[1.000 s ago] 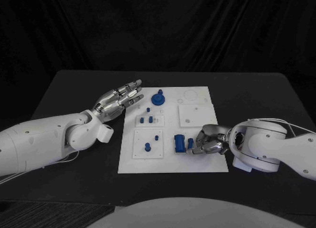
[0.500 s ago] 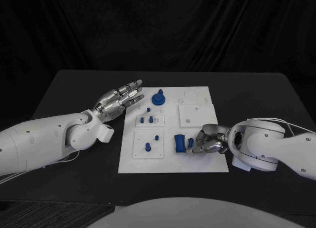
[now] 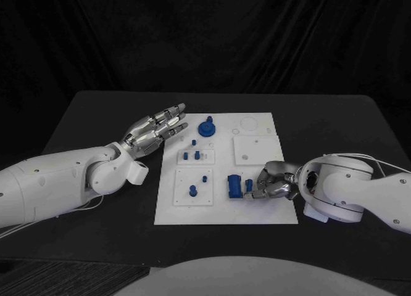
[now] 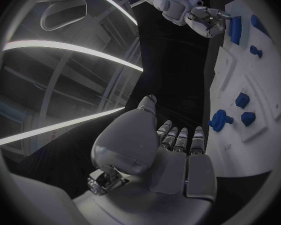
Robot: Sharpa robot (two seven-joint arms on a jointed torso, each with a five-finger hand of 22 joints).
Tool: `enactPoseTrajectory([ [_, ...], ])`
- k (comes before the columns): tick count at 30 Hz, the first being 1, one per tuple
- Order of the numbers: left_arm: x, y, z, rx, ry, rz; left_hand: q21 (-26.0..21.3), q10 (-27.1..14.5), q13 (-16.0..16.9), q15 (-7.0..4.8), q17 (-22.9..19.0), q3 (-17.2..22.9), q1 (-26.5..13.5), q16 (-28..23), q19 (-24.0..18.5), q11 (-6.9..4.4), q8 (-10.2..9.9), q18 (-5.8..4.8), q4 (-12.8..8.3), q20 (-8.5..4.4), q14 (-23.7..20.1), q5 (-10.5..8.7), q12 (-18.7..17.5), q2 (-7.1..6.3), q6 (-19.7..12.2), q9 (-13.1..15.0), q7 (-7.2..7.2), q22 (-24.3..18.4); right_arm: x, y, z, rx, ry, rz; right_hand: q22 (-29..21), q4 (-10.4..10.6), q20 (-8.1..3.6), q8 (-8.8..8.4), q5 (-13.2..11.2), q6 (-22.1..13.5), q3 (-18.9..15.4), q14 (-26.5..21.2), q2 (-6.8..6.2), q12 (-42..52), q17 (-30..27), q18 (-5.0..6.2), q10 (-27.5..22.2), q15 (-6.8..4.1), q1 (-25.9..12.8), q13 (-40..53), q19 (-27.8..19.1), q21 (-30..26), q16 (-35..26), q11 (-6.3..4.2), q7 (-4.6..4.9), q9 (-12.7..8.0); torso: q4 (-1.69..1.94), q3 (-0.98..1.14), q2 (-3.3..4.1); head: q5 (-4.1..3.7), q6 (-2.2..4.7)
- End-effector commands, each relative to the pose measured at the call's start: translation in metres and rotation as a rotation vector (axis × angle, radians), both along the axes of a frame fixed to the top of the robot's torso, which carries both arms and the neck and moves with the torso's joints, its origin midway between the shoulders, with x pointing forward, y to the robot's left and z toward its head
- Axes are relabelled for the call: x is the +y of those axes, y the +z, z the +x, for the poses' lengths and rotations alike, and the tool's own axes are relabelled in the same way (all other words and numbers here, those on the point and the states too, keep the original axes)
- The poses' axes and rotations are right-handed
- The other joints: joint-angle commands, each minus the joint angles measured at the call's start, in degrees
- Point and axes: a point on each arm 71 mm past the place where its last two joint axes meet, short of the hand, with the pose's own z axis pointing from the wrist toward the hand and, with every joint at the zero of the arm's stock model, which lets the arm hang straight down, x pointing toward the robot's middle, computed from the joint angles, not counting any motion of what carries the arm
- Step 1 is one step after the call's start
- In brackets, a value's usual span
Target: Assemble the parts on the task board
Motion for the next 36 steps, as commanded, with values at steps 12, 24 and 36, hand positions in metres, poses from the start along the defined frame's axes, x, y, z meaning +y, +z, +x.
enactPoseTrajectory([
  [12,-0.002,0.001,0.000,-0.004,-0.004,-0.016,-0.16,-0.06,-0.07,0.05,-0.05,0.00,0.66,-0.21,-0.03,0.30,0.29,0.79,-0.49,0.35,-0.02,0.30,-0.13,-0.12,0.02,0.10,0.29,0.09,-0.001,0.001,-0.003,0.002,-0.009,-0.012,10.71,-0.29,-0.47,-0.54,0.20,-0.42,0.45,3.31,0.29,0.20,0.01,0.62,5.99,-0.51,0.24,15.09,1.51,0.27,0.25,-0.19,-0.09,4.16,-0.05,0.01,-0.03,-0.01,0.00],
  [24,-0.002,0.000,0.000,-0.003,-0.007,-0.017,-0.16,-0.06,-0.07,0.05,-0.05,0.00,0.66,-0.21,-0.03,0.30,0.29,0.79,-0.49,0.35,-0.02,0.30,-0.13,-0.12,0.02,0.10,0.29,0.09,-0.008,0.002,-0.004,0.011,-0.037,0.018,10.73,-0.70,-0.38,-1.10,-6.63,-0.44,0.55,3.31,0.44,0.20,0.02,0.60,5.99,-0.40,-0.09,15.09,1.51,0.37,0.25,-0.03,0.09,4.52,-0.03,0.04,0.05,0.09,0.00],
  [36,-0.002,0.000,0.000,-0.004,-0.006,-0.017,-0.16,-0.06,-0.08,0.05,-0.05,0.05,0.70,-0.21,-0.04,0.31,0.31,0.81,-0.68,0.35,-0.02,0.39,-0.14,-0.15,0.04,0.10,0.31,0.08,-0.014,-0.002,-0.003,0.052,-0.039,0.009,10.85,-4.07,-0.25,-1.35,-18.31,0.17,-0.49,3.33,0.37,0.20,0.19,0.51,5.99,-0.26,2.23,15.09,1.60,0.78,0.32,0.13,0.27,5.05,-0.04,0.04,0.04,-0.06,0.00],
])
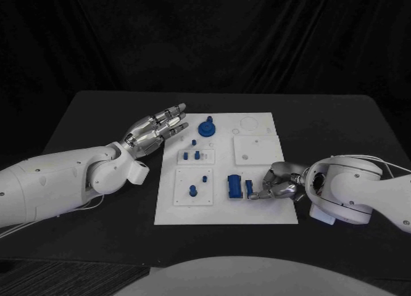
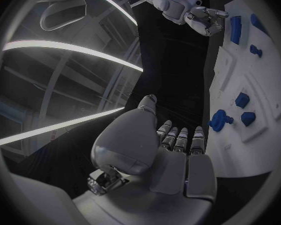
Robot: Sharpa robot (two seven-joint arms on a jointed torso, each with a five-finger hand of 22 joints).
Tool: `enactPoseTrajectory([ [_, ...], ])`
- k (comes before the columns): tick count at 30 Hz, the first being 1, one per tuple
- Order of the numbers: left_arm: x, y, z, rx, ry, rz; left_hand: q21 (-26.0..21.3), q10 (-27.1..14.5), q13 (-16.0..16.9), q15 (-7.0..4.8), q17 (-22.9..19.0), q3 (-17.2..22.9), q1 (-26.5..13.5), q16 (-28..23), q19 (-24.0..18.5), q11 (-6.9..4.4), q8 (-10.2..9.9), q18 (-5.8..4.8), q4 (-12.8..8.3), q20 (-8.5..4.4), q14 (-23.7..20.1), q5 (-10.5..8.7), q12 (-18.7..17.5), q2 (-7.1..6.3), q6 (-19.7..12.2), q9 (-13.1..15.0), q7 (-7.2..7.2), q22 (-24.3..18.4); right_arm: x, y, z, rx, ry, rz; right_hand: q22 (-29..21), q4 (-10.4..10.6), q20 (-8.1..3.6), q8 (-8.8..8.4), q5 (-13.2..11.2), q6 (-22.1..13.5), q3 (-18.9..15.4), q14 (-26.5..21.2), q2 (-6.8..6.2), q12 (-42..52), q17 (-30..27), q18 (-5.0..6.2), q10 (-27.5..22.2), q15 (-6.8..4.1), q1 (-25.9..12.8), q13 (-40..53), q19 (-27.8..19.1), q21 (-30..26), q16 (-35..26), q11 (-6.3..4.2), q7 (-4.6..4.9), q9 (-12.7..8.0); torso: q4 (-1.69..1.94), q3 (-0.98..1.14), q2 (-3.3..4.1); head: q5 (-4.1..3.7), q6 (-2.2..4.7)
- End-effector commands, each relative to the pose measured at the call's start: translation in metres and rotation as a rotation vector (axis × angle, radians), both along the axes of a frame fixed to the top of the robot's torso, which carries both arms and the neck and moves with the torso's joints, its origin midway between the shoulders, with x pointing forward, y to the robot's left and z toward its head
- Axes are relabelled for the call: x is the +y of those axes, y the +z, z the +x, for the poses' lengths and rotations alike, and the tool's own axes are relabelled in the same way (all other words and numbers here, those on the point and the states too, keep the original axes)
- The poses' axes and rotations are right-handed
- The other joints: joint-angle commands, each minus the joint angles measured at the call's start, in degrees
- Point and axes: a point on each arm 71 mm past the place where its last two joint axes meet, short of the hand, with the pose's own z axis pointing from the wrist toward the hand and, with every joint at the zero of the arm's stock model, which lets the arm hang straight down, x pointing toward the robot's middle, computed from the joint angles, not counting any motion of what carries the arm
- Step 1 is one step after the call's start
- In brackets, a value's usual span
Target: Assemble the parts on the task board
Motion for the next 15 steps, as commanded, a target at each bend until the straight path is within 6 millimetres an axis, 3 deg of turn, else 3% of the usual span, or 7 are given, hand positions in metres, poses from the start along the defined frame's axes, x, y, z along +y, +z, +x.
enactPoseTrajectory([
  [1,-0.0017,0.0007,-0.0005,-0.004,-0.006,-0.018,-0.16,-0.06,-0.08,0.05,-0.09,0.05,0.48,-0.21,-0.04,0.32,0.31,0.81,-0.20,0.35,-0.02,0.39,-0.14,0.07,0.04,0.06,0.31,0.08,-0.0007,-0.0020,-0.0003,0.026,0.001,-0.003,10.90,-0.77,-0.26,-0.06,-1.93,0.66,-0.29,3.37,-0.06,0.20,0.27,0.49,6.00,-0.26,0.92,15.10,1.60,0.47,0.40,0.13,-0.03,4.99,0.04,-0.01,-0.01,-0.12,0.00],
  [15,-0.0013,0.0006,-0.0006,-0.004,-0.007,-0.019,-0.16,-0.06,-0.08,0.05,-0.09,0.05,0.48,-0.21,-0.04,0.32,0.31,0.81,-0.20,0.35,-0.02,0.39,-0.14,0.07,0.04,0.06,0.31,0.08,-0.0027,-0.0054,0.0042,0.031,-0.011,-0.018,11.34,-1.43,-0.27,1.29,-3.52,2.15,-0.66,3.85,0.23,0.20,2.95,0.17,6.00,-0.29,1.37,15.10,2.06,1.88,1.48,0.08,-0.10,5.54,0.02,-0.02,0.01,-0.03,0.00],
])
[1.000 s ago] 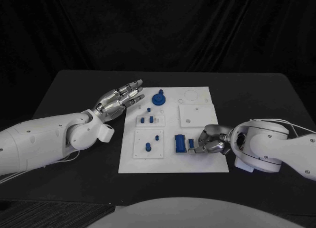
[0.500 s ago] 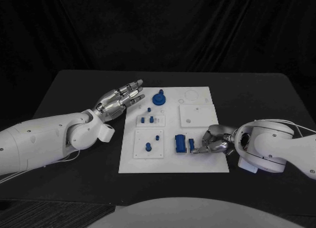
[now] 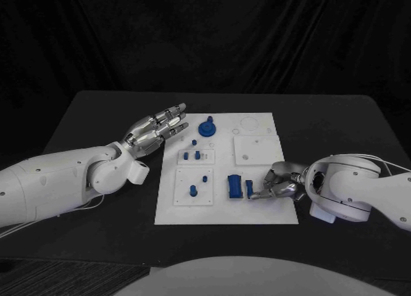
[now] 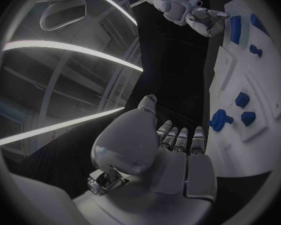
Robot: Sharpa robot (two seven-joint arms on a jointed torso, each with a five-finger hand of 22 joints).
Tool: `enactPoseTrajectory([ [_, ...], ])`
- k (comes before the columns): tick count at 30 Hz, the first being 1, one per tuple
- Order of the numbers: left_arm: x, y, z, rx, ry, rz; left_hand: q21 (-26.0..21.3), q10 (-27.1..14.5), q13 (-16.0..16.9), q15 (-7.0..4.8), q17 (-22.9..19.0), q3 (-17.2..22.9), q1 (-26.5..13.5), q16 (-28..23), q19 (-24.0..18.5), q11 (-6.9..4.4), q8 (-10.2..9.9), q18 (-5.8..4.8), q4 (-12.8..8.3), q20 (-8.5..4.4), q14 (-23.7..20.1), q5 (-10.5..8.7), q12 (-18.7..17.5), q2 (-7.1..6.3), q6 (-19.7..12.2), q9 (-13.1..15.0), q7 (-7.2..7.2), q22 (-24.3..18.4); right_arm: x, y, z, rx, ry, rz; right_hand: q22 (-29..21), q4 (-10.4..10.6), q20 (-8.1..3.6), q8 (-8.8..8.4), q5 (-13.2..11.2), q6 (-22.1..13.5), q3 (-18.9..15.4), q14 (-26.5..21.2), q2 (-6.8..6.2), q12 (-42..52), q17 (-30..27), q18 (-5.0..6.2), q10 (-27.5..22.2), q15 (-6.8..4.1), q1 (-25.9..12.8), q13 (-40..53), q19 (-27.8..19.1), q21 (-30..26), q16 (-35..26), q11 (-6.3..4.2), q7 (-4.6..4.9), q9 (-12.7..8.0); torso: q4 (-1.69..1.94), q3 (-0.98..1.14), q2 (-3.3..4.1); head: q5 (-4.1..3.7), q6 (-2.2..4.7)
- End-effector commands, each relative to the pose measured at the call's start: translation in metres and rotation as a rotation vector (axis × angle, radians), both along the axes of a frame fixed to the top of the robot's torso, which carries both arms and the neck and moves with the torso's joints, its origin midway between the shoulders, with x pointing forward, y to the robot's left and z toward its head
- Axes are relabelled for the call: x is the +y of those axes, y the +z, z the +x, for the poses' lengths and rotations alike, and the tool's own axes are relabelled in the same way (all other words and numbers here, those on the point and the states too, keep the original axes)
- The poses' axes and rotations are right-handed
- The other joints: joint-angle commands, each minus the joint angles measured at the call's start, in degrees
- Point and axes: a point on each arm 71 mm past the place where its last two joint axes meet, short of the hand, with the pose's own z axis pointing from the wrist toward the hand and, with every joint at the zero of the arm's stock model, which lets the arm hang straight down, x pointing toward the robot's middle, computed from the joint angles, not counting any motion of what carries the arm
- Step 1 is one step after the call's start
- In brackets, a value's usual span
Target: Assemble the parts on the task board
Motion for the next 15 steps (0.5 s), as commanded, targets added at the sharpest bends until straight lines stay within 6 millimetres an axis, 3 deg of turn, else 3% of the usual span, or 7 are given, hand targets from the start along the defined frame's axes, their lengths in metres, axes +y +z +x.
enactPoseTrajectory([
  [1,-0.0016,0.0008,-0.0007,-0.004,-0.007,-0.020,-0.16,-0.06,-0.08,0.05,-0.06,0.05,0.48,-0.21,-0.04,0.32,0.31,0.81,-0.20,0.35,-0.02,0.39,-0.14,0.07,0.04,0.07,0.31,0.08,-0.0005,-0.0019,-0.0002,0.013,-0.004,-0.010,11.35,-0.29,-0.27,0.38,-0.25,0.75,-0.12,3.86,0.40,0.20,2.02,0.17,5.99,-0.29,0.41,15.10,2.06,0.30,0.19,0.06,-0.20,5.78,0.00,-0.03,0.03,-0.12,0.00],
  [15,-0.0028,0.0006,-0.0007,-0.003,-0.011,-0.022,-0.16,-0.06,-0.08,0.07,-0.06,0.12,0.49,-0.21,-0.04,0.34,0.31,0.81,-0.40,0.36,-0.02,0.44,-0.14,0.09,0.00,0.06,0.33,0.08,0.0021,-0.0045,0.0030,0.011,-0.017,-0.020,11.33,-0.90,-0.31,1.06,-0.44,1.46,-0.14,3.85,0.85,0.20,1.99,0.20,5.99,-0.34,1.01,15.10,2.04,0.25,0.23,-0.01,-0.30,6.09,-0.03,-0.01,0.03,-0.04,0.00],
])
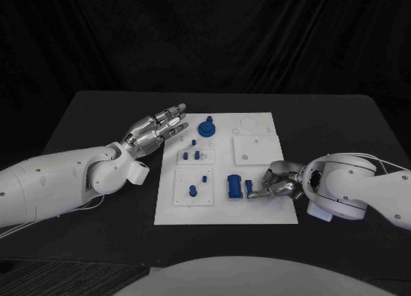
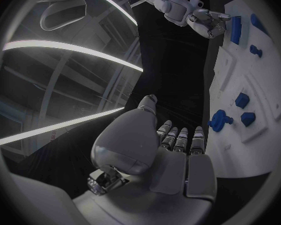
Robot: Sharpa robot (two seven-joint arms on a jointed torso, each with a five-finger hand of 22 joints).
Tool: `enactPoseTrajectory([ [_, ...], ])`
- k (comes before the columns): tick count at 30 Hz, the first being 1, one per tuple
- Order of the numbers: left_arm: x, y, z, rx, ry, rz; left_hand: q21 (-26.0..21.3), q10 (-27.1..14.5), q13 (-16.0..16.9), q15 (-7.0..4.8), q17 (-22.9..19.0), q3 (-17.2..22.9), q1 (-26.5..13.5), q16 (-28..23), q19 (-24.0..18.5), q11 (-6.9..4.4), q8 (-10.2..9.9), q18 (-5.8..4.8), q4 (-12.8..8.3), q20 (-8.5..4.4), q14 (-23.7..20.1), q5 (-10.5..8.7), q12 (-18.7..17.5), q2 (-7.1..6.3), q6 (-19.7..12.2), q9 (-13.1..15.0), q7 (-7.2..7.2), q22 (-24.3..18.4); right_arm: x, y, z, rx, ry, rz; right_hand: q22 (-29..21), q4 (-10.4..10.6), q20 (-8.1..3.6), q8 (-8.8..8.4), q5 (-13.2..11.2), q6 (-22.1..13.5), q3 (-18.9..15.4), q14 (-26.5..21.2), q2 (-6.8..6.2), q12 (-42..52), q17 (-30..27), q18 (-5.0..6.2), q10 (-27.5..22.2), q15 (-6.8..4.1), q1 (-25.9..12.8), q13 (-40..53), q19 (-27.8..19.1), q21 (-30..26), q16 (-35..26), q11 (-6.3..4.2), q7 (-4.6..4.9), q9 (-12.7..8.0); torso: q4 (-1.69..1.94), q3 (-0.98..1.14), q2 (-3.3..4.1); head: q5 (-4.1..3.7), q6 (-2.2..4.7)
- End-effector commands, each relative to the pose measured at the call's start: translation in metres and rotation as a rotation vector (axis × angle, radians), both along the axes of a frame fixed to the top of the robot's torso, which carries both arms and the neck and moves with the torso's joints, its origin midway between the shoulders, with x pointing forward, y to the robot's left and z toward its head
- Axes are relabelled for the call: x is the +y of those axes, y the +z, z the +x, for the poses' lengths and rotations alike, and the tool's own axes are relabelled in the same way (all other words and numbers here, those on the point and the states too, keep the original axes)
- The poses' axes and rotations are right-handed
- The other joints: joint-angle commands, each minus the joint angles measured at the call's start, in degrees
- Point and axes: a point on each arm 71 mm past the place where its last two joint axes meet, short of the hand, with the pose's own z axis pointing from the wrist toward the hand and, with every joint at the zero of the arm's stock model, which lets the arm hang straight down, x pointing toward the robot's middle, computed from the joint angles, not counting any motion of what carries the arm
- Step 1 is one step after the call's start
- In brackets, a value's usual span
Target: Assemble the parts on the task board
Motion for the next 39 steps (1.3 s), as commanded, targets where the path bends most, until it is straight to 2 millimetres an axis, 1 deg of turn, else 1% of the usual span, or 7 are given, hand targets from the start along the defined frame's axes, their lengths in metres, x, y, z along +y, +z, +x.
enactPoseTrajectory([
  [1,-0.002,0.001,-0.001,-0.004,-0.009,-0.021,-0.16,-0.06,-0.08,0.07,-0.05,-0.04,0.49,-0.21,-0.04,0.34,0.31,0.81,-0.25,0.36,-0.02,0.20,-0.14,0.09,0.00,0.06,0.33,0.08,-0.001,-0.003,0.000,0.009,-0.016,-0.018,11.33,-0.62,-0.31,0.38,-0.40,1.04,0.12,3.85,0.48,0.20,1.99,0.20,5.99,-0.34,0.65,15.10,2.04,0.25,0.21,-0.02,-0.70,6.04,-0.01,-0.01,0.02,0.10,0.00],
  [20,0.001,0.001,-0.002,-0.007,-0.002,-0.022,-0.15,-0.05,-0.08,0.09,-0.05,0.02,0.49,-0.21,-0.02,0.37,0.32,0.81,-0.37,0.37,-0.02,0.23,-0.13,0.14,0.00,0.06,0.35,0.09,-0.003,-0.002,-0.002,-0.034,-0.020,0.031,11.28,-3.28,-0.45,1.26,-1.73,1.68,-3.08,3.66,-2.32,0.20,1.44,0.22,5.99,-0.44,2.16,15.10,1.93,0.25,0.02,-0.10,-0.76,6.40,0.02,0.01,-0.03,-0.03,0.00],
  [25,0.005,0.002,-0.002,-0.014,0.011,-0.022,-0.13,0.00,-0.06,0.08,-0.05,0.02,0.47,-0.21,0.00,0.36,0.40,0.81,-0.41,0.38,-0.02,0.19,-0.12,0.13,0.25,0.10,0.35,0.13,-0.007,0.007,0.000,-0.097,-0.022,0.129,11.13,-1.99,-0.47,-1.42,-1.72,-0.64,-4.87,3.54,-3.03,0.20,0.91,0.32,5.99,-0.44,0.81,15.10,1.75,-0.20,-0.21,-0.10,-0.76,5.43,-0.03,0.01,-0.05,-0.20,0.00],
  [28,0.007,0.003,-0.003,-0.025,0.024,-0.024,-0.09,0.05,-0.04,0.02,-0.05,-0.13,0.25,-0.21,0.04,0.29,0.51,0.86,-0.40,0.37,-0.02,-0.08,-0.09,-0.01,0.47,0.13,0.29,0.18,-0.012,0.021,0.006,-0.167,-0.043,0.237,10.63,1.51,-0.36,-9.06,-1.70,-6.25,-6.09,3.08,-3.98,0.20,-1.17,0.66,5.99,-0.40,-0.73,15.10,1.15,-1.76,-1.17,0.07,-0.69,2.26,-0.06,0.01,-0.14,-0.55,0.00],
  [32,0.010,0.005,-0.004,-0.040,0.040,-0.029,-0.10,0.08,-0.03,-0.12,-0.05,-0.56,-0.28,-0.21,0.04,0.17,0.64,0.92,-0.06,0.29,-0.02,-0.99,-0.09,-0.23,0.73,0.15,0.19,0.16,-0.020,0.041,0.019,-0.263,-0.102,0.388,9.28,7.45,-0.17,-15.06,-1.60,-8.66,-6.57,1.78,-4.51,0.20,-7.37,1.55,5.99,-0.10,-3.05,15.10,-0.38,-6.00,-4.28,0.13,-0.45,-1.25,-0.08,-0.02,-0.40,-0.81,0.00],
  [33,0.010,0.005,-0.005,-0.044,0.043,-0.030,-0.11,0.09,-0.03,-0.17,-0.05,-0.65,-0.38,-0.21,0.03,0.15,0.69,0.93,0.03,0.26,-0.02,-1.16,-0.08,-0.27,0.84,0.16,0.18,0.15,-0.023,0.046,0.022,-0.284,-0.121,0.424,8.27,8.53,0.08,-20.82,-1.68,-11.50,-7.18,0.94,-3.46,0.20,-10.96,2.12,5.99,0.17,-5.58,15.10,-1.51,-9.06,-6.46,0.43,-0.15,-4.69,-0.06,-0.03,-0.38,-0.82,0.00],
  [39,0.010,0.008,-0.007,-0.067,0.059,-0.044,-0.12,0.25,0.02,-0.47,-0.05,-1.40,-0.96,-0.21,0.00,0.10,1.09,1.03,1.17,0.12,-0.02,-3.11,-0.03,-0.63,1.77,0.25,0.16,0.11,-0.041,0.067,0.042,-0.434,-0.224,0.621,-1.12,8.55,2.08,-29.84,3.24,-10.80,-13.66,-4.28,2.23,-9.98,-33.51,5.71,-0.45,2.24,-8.80,5.54,-9.34,-32.71,-23.45,2.67,2.02,-16.48,-0.22,-0.09,-2.08,-0.37,0.00],
])
